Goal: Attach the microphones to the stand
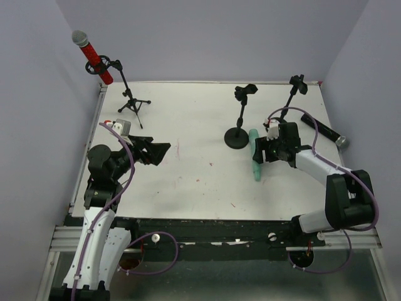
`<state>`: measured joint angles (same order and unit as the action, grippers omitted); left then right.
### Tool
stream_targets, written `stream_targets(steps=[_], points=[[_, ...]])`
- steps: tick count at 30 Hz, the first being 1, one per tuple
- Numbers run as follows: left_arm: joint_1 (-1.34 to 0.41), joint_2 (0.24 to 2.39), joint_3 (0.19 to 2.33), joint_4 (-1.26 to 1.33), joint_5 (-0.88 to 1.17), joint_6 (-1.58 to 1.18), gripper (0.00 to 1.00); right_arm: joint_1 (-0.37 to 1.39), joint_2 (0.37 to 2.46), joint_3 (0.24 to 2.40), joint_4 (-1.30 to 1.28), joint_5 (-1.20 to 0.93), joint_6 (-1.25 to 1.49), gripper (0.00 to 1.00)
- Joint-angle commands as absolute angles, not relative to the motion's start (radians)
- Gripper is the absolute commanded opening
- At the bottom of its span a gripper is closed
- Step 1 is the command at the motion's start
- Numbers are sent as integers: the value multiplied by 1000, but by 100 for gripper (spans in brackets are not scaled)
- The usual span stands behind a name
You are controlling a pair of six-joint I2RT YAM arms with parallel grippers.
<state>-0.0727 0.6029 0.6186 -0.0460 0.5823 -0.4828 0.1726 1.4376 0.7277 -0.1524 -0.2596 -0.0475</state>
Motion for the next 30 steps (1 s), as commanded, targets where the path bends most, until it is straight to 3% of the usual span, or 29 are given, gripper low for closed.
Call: stream_targets(steps=[1,11,20,22,25,30], points=[[-63,606,615,-20,618,-497,98,192,1492,729,-123,-189,-29,65],[-58,611,614,-20,620,-497,98,202,1565,772,-163,-155,-38,63],[-52,618,601,26,670,-508,98,202,1580,784,-199,-120,-55,28],[-49,618,588,69,724,-508,98,202,1543,785,-207,-127,-57,24],[-48,617,534,219,854,-512,89,198,1455,778,-216,-167,-51,20],[-77,641,476,417,949,-563,87,115,1301,773,-274,-334,-58,14]])
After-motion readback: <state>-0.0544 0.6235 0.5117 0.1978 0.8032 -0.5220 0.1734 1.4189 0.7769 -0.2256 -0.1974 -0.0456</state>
